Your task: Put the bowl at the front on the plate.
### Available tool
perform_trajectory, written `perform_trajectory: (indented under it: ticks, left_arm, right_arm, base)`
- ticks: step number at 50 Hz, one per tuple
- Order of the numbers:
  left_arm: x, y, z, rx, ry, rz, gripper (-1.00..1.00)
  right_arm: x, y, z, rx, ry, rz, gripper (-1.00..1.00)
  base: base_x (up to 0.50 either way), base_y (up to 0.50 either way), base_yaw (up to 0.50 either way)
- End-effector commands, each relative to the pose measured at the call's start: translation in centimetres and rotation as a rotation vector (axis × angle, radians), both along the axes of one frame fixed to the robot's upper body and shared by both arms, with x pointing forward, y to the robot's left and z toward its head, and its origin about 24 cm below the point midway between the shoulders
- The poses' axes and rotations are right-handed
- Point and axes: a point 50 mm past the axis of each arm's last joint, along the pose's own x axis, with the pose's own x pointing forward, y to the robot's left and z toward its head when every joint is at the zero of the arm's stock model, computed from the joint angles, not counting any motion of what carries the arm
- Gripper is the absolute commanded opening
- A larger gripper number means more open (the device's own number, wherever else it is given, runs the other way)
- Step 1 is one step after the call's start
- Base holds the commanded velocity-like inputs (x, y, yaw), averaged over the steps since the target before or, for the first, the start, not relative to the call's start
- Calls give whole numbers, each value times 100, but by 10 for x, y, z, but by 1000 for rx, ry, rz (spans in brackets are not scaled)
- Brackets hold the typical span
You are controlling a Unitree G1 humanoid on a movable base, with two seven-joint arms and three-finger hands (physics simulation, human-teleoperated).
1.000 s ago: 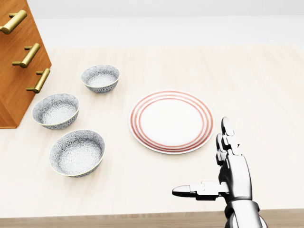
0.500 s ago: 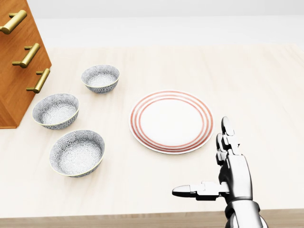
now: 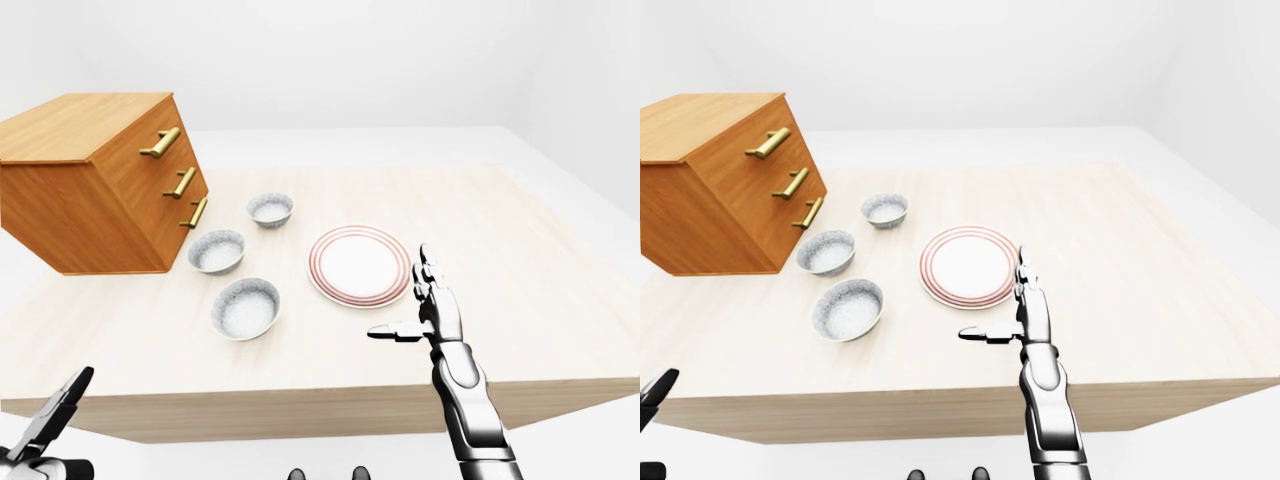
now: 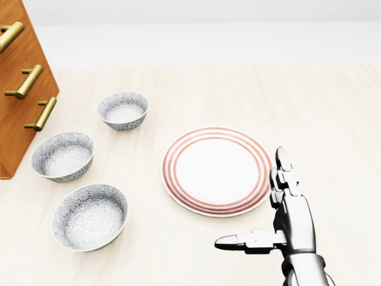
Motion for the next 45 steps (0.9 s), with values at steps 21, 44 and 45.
perform_trajectory:
  ticks: [21,44,45]
  left_arm:
    - [4,-1,-3,-19,-4,-11,100]
    - [7,-1,-9,-37,13,-18,100]
    - [7,-1,-7,-34,10,-20,100]
  right_arm:
    - [1,2,2,-12,-16,13,100]
    - [-7,3,27,-83,-69,-12,100]
    - [-7,5,32,-74,-90,-8,100]
  base:
    - [50,0,0]
    - [27,0,0]
    - [0,0,0]
